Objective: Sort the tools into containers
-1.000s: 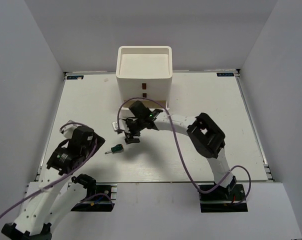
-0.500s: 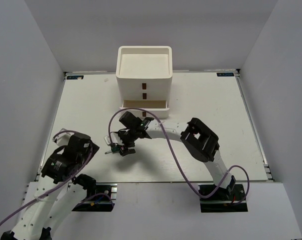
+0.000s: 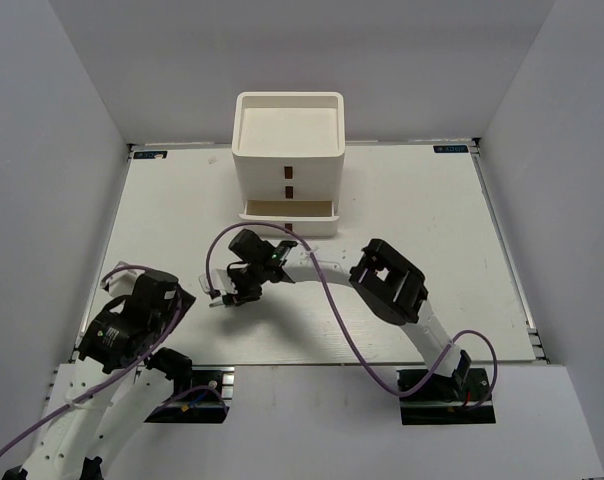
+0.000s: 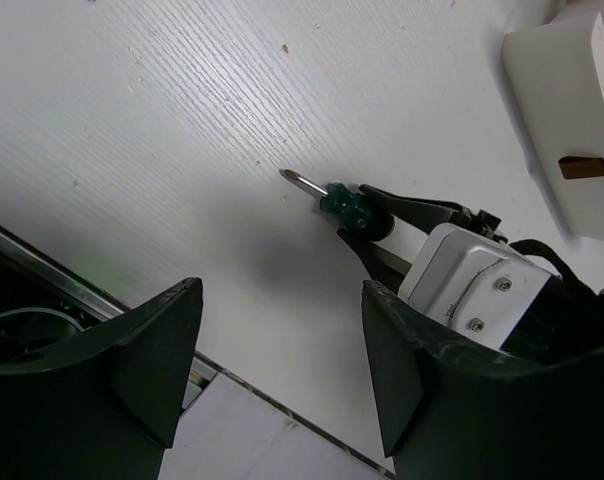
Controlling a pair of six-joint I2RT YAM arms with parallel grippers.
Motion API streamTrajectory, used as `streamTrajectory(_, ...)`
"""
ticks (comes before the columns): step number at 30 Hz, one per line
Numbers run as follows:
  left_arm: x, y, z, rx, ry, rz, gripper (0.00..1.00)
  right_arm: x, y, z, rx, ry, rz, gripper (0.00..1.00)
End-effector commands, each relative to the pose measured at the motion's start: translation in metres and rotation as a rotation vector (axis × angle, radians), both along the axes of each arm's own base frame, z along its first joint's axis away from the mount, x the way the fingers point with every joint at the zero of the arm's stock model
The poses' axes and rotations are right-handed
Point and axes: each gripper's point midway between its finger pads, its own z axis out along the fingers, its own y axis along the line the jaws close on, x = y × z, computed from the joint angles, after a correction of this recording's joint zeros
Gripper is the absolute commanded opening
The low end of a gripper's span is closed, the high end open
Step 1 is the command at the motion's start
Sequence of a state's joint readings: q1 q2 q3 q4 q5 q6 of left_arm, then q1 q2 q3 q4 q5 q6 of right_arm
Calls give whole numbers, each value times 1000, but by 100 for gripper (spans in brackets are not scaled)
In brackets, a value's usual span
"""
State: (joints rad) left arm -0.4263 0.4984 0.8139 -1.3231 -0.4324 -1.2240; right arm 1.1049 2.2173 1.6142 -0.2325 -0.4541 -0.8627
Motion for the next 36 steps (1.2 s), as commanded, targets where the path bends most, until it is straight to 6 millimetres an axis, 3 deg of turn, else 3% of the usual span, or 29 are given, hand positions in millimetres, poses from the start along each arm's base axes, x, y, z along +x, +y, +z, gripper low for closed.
streamTrajectory(1,6,-2,1,-10,-11,15,75,7,-26,-2,-65,3,-48,0)
streamTrajectory(3,11,-6,0,-26,-22,8,75,17,-36,29,-24,5,-91,0)
streamTrajectory(4,11,-8,-4,-33,-14,1,75,18,-41,35,-25,17,-111,0)
streamTrajectory(6,16,-12,-6,-43,-19,-4,75,37,-52,78,31,-5,-190,0)
streamTrajectory(7,16,-14,-10,-43,-14,-16,75,46,-59,85,23,-37,-228,0)
streamTrajectory(8,19,-16,-10,-45,-16,-16,75,63,-68,111,55,-99,-284,0)
streamTrajectory(10,24,-19,-15,-41,-15,-35,75,85,-84,123,56,-157,-351,0)
streamTrajectory(11,26,-22,-13,-55,-25,-42,75,99,-98,139,66,-221,-391,0)
streamTrajectory(13,32,-27,-14,-46,-21,-66,75,116,-118,137,52,-257,-434,0)
streamTrajectory(15,36,-28,-15,-37,-19,-76,75,127,-131,149,57,-327,-458,0)
streamTrajectory(19,45,-36,-14,-45,-24,-104,75,156,-165,140,14,-373,-547,0)
streamTrajectory(22,45,-37,-16,-46,-22,-118,75,176,-177,139,10,-398,-610,0)
streamTrajectory(29,46,-40,-15,-56,-28,-124,75,208,-189,141,20,-420,-693,0)
streamTrajectory(36,43,-40,-21,-59,-17,-129,74,218,-196,126,-10,-429,-697,0)
